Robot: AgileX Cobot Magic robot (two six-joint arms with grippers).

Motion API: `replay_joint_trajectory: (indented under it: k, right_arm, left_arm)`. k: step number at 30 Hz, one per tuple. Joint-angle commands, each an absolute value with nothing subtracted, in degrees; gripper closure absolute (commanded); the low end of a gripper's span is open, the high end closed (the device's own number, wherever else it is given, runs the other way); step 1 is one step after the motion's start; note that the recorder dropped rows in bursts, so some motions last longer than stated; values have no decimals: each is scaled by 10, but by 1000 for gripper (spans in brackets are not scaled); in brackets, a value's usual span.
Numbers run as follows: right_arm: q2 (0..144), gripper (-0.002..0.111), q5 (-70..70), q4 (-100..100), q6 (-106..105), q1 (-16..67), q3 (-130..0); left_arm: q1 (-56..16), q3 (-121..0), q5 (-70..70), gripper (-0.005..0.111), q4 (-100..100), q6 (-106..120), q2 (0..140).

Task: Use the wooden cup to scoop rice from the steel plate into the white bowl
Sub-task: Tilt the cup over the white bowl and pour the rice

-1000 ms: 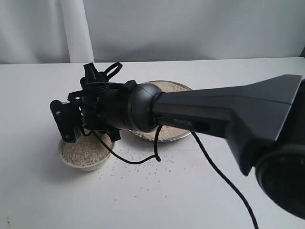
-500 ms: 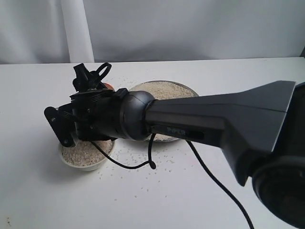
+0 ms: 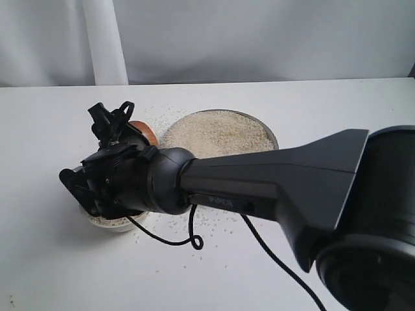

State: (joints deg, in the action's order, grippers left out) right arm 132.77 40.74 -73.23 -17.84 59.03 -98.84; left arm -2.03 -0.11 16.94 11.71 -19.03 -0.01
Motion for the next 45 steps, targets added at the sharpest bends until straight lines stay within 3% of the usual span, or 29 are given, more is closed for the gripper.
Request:
replay_joint_trajectory:
  k: [1,45]
  right_arm:
    - [1324,108,417,-774,-180,589,-987]
    - [1282,108,491,-831,-321,642,-938]
  left_arm:
    - [-23,0,164,107,114,-193,0]
    - [-23,0,164,107,114,-193,0]
